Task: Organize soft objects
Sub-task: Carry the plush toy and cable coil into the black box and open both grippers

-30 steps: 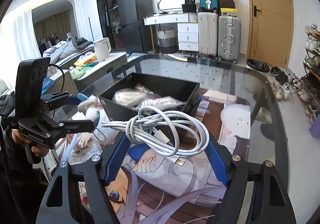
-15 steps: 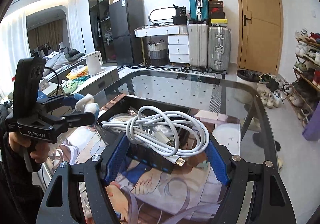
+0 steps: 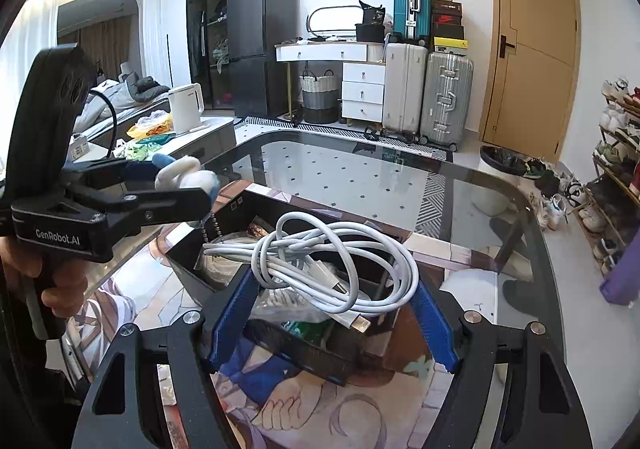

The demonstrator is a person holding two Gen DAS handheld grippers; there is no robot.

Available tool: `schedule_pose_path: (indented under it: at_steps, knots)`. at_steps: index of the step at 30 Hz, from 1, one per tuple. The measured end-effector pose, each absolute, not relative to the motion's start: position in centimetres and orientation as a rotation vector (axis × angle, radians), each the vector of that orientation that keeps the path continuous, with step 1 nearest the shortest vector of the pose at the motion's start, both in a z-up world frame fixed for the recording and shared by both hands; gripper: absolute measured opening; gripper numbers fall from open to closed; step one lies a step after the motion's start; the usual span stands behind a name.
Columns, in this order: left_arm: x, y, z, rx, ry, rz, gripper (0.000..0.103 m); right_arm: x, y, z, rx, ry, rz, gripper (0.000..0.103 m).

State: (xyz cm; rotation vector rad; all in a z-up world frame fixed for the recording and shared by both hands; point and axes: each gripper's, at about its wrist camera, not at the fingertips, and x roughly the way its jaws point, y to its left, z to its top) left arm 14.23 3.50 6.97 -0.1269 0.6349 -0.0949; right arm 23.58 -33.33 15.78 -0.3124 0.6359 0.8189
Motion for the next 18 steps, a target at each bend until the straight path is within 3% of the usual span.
schedule_pose_path:
  at_steps: [18]
  knots:
    - [17.4,3.3,6.1,-0.136,0.665,-0.099,0.092,26.2,-30.9,13.3,-0.344,0.667,0.847,0.078]
